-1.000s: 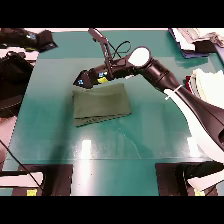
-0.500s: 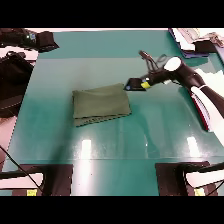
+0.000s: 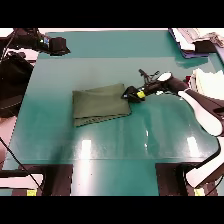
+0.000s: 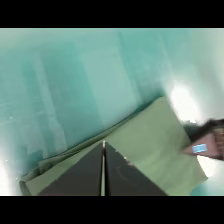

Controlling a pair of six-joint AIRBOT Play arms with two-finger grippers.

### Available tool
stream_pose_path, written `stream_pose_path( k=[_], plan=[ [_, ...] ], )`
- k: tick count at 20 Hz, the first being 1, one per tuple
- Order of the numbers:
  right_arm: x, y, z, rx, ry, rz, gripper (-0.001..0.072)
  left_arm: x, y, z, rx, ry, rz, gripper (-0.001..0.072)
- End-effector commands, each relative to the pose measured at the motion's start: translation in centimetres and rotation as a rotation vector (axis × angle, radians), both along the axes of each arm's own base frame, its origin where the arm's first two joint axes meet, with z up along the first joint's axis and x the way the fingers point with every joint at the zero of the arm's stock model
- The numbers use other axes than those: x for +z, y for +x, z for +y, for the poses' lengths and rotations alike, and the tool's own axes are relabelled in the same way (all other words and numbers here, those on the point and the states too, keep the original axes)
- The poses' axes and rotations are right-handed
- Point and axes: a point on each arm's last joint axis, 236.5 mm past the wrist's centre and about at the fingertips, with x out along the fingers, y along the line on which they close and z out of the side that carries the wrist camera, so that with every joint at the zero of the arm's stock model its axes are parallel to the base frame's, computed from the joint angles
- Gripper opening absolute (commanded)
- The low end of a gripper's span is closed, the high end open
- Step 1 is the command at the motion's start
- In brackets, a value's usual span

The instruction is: Fold the shirts.

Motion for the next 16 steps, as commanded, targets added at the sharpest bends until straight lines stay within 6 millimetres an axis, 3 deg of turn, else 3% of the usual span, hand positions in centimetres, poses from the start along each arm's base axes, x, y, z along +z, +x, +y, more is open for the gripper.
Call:
stream_pose_path(
  k=[1,4,6,8,10,11,13,16],
  plan=[
    [-0.5,-0.3,5.5,0.086,0.042,-0.026,0.0405,0.0,-0.2,-0.7,-0.012,-0.03,0.013,0.0026],
    [0.4,1.0,7.9,0.105,0.042,-0.113,0.0061,0.5,-0.2,-1.5,-0.038,-0.054,-0.005,0.0025],
    [2.4,2.9,7.4,0.086,0.053,-0.179,0.0017,0.5,-0.3,-1.5,-0.039,-0.056,-0.002,0.0025],
    [4.8,5.9,4.1,0.046,0.013,-0.267,0.0016,0.7,-0.4,-1.9,-0.047,-0.075,0.001,0.0025],
    [7.8,8.9,-1.4,-0.023,-0.059,-0.356,0.0017,1.3,-0.6,-2.7,-0.062,-0.122,0.002,0.0025],
    [9.6,10.3,-5.2,-0.072,-0.105,-0.397,0.0017,1.7,-0.6,-3.2,-0.067,-0.145,-0.004,0.0025],
    [13.0,12.3,-13.4,-0.189,-0.196,-0.46,0.0016,2.3,-0.5,-4.4,-0.08,-0.151,-0.036,0.0025],
    [18.1,13.3,-26.3,-0.402,-0.309,-0.54,0.0017,3.0,-1.0,-7.6,-0.128,-0.147,-0.088,0.0025]
  ],
)
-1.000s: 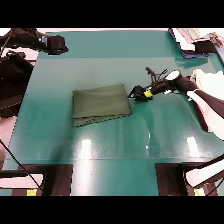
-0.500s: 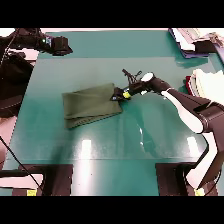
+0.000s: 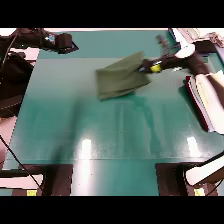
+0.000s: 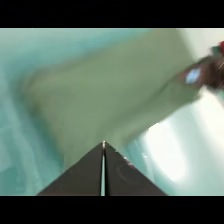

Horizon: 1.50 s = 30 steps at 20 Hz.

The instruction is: Fold the shirts.

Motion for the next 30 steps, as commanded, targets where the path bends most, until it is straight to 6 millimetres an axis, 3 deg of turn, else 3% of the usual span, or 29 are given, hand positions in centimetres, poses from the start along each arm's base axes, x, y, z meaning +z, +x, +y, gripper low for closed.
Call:
stream_pose_path(
  k=[1,3,5,7,9,12,15,21,26,30],
  plan=[
    [5.6,0.5,-15.0,-0.26,-0.101,-0.103,0.0016,0.9,-0.4,-3.4,-0.044,-0.006,-0.064,0.0025],
    [7.7,0.1,-22.5,-0.394,-0.118,-0.144,0.0017,1.1,-1.2,-5.5,-0.076,0.002,-0.087,0.0025],
    [8.9,-0.3,-28.0,-0.49,-0.132,-0.171,0.0016,1.1,-2.1,-7.1,-0.113,0.0,-0.087,0.0025],
    [9.7,-0.4,-31.5,-0.548,-0.139,-0.194,0.0017,1.1,-2.9,-8.3,-0.139,0.0,-0.087,0.0025],
    [10.6,-0.2,-33.4,-0.575,-0.151,-0.222,0.0017,1.1,-3.2,-8.9,-0.151,-0.001,-0.087,0.0025],
    [13.0,0.8,-34.3,-0.58,-0.171,-0.285,0.0016,1.1,-3.3,-8.9,-0.151,-0.003,-0.084,0.0026],
    [17.0,1.3,-35.4,-0.625,-0.2,-0.404,0.0016,0.9,-3.5,-9.0,-0.159,0.003,-0.073,0.0025],
    [22.0,-0.5,-34.5,-0.586,-0.31,-0.533,0.0016,0.8,-3.6,-9.0,-0.162,0.005,-0.071,0.0025],
    [20.9,-4.9,-34.7,-0.564,-0.369,-0.473,0.0016,0.8,-3.6,-9.0,-0.164,0.007,-0.072,0.0026],
    [18.5,-9.9,-35.4,-0.546,-0.413,-0.382,0.0016,0.8,-3.6,-9.0,-0.164,0.007,-0.071,0.0026]
  ],
)
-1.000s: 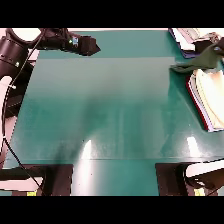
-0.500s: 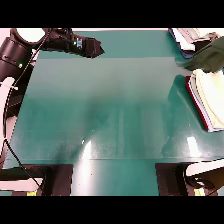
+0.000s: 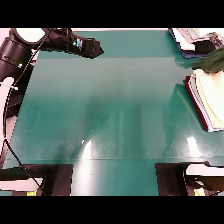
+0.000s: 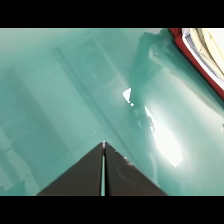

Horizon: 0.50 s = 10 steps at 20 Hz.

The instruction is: Fold the shirts.

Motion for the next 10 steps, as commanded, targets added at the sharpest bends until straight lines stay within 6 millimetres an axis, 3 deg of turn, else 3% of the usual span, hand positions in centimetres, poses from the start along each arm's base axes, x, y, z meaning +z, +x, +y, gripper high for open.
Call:
stream_pose_path(
  k=[1,4,7,8,10],
  plan=[
    [-2.6,-4.7,-0.3,0.017,-0.026,0.106,0.0016,-0.1,-0.1,0.0,-0.003,0.003,0.003,0.0026],
    [-6.7,-9.4,-0.1,0.051,0.003,0.241,0.0017,-0.4,-0.4,0.0,-0.018,0.017,0.008,0.0026],
    [-11.4,-14.7,-1.1,-0.004,0.031,0.422,0.0018,-0.7,-0.8,0.0,-0.032,0.03,0.02,0.0026],
    [-13.0,-16.3,-1.2,-0.021,0.037,0.48,0.0058,-0.8,-0.8,0.0,-0.034,0.032,0.023,0.0026],
    [-15.2,-19.0,-1.7,-0.083,0.063,0.555,0.0381,-0.8,-0.8,0.0,-0.034,0.032,0.023,0.0026]
  ],
)
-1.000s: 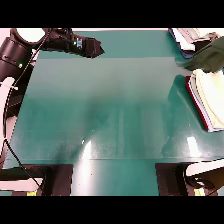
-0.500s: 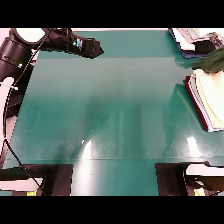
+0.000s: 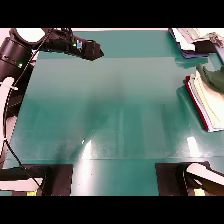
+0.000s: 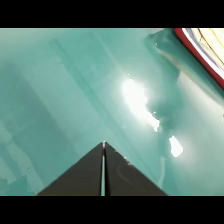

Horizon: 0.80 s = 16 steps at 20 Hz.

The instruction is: Fold the shirts.

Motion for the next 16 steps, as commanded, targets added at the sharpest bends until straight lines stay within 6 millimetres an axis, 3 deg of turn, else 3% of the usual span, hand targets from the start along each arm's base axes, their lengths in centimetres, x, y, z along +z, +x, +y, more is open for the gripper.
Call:
stream_pose_path(
  k=[1,4,6,8,10,11,13,16],
  plan=[
    [-4.6,-5.7,-0.3,-0.093,0.041,0.169,0.0469,-0.2,-0.2,0.0,-0.008,0.007,0.006,0.0026],
    [-6.2,-10.1,-1.8,-0.27,0.086,0.271,0.049,-0.2,-0.2,0.0,-0.014,0.013,-0.003,0.0026],
    [-5.4,-11.4,-2.0,-0.323,0.101,0.267,0.0491,-0.2,-0.2,0.0,-0.021,0.019,-0.013,0.0026],
    [-3.2,-10.6,-2.0,-0.324,0.07,0.197,0.0491,-0.2,-0.2,0.0,-0.022,0.019,-0.011,0.0026],
    [-0.4,-8.4,-1.3,-0.293,0.042,0.104,0.0491,-0.2,-0.3,0.0,-0.023,0.019,-0.01,0.0026],
    [0.9,-6.8,-0.3,-0.26,0.054,0.052,0.0491,-0.2,-0.2,0.0,-0.022,0.018,-0.012,0.0026],
    [3.6,-2.8,4.0,-0.124,0.118,-0.061,0.049,0.1,0.1,0.0,-0.013,0.01,-0.024,0.0026],
    [5.8,2.2,13.5,0.148,0.218,-0.144,0.049,0.2,0.2,0.0,-0.008,0.011,-0.03,0.0026]
  ],
)
